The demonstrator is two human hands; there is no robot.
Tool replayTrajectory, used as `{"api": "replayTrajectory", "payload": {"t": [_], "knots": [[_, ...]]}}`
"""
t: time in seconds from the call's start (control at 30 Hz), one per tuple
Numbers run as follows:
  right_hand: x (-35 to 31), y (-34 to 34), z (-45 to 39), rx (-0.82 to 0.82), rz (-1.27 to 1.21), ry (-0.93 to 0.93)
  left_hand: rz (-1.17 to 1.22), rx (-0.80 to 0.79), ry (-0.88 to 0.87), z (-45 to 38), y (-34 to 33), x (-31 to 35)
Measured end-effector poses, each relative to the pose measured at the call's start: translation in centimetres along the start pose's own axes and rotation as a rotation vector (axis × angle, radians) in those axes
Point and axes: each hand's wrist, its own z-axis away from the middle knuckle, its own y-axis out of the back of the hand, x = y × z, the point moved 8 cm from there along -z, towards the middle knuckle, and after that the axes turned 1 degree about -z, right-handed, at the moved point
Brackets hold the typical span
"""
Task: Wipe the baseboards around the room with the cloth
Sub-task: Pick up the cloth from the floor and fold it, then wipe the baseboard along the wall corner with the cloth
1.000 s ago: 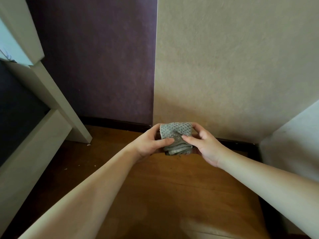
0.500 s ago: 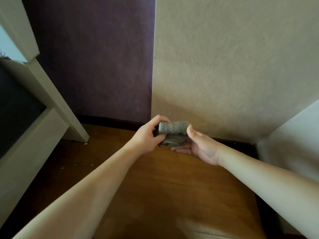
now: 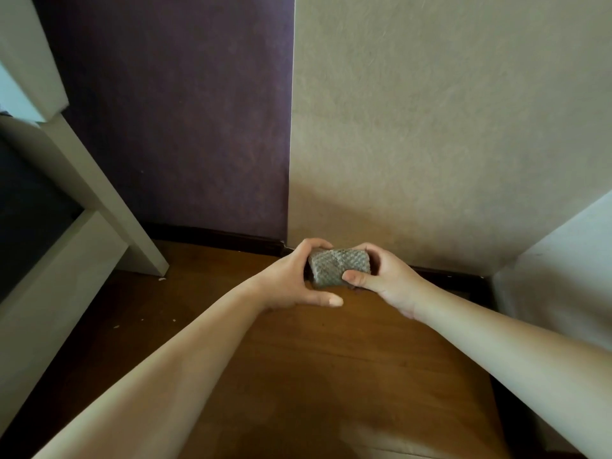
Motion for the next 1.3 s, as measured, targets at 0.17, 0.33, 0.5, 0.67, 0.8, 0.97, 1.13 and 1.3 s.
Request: {"api": "replayTrajectory", "payload": {"t": [0.17,0.33,0.5,0.67,0.8,0.97,1.13,1.3], "knots": [[-1.8,0.2,-0.2,0.039,0.215,0.129,-0.124,0.169,0.008,-0.2,1.4,0.0],[-3.1,0.3,-0.4,0.045,0.346,0.202,-0.154,0.271,-0.057,0.3,2.4,0.4],[-3.7,0.0,-0.4,-0.034,0.569,0.195,-0.168,0.314,-0.086,1.0,3.1,0.4],[-5.0,1.4,-1.3,0.002,0.924,0.263,-0.108,0.456,-0.029,2.0,4.7,-1.5],[-8.5,1.9,-3.7,0.258,1.321,0.519,-0.060,0.611,0.005,2.1,6.5,-2.1],[-13.8,2.3,-7.3,0.413,1.631,0.790,-0.092,0.731,-0.002,2.6,8.2,-1.9],[-18.4,0.3,-10.3,0.567,1.868,1.153,-0.134,0.818,0.045,3.1,10.1,-3.1],[-22.6,-1.1,-13.9,0.547,2.018,1.278,-0.210,0.867,0.116,2.6,12.8,-1.0]]}}
